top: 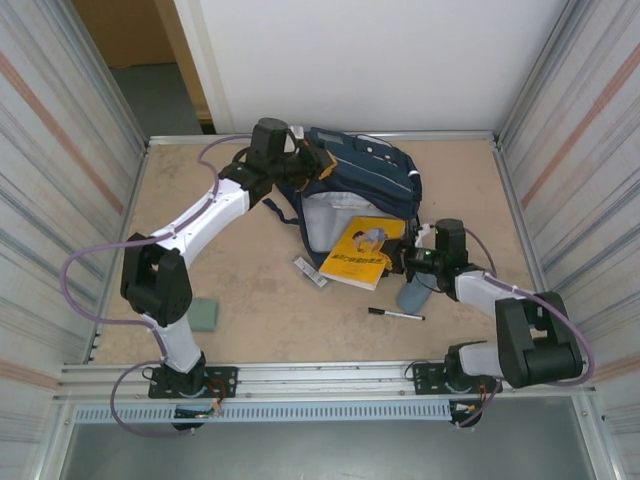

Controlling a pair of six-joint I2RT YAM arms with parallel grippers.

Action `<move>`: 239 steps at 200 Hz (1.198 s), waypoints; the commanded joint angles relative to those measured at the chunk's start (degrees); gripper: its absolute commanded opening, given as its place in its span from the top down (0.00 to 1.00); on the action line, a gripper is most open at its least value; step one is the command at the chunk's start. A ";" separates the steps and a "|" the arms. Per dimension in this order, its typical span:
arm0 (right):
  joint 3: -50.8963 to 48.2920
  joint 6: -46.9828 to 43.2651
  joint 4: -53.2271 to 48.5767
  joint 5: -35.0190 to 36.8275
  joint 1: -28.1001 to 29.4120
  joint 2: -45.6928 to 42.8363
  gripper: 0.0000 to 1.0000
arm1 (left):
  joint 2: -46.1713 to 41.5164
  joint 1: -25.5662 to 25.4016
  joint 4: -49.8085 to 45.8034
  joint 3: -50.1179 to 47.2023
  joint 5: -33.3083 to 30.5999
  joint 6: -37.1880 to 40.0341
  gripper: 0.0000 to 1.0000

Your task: Pack the student bag

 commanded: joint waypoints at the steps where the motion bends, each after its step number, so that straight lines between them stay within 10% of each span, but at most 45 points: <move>1: 4.62 0.97 7.72 -2.79 0.47 0.80 0.95 | -2.19 -0.98 7.38 3.71 4.80 0.29 1.00; 160: 28.15 -24.57 1.47 2.93 -1.93 32.63 0.73 | 1.03 0.44 6.58 -1.34 11.08 5.03 1.00; 239: 27.66 -41.90 -20.24 22.89 2.18 23.31 0.50 | 0.16 2.23 5.43 -3.70 10.07 6.16 1.00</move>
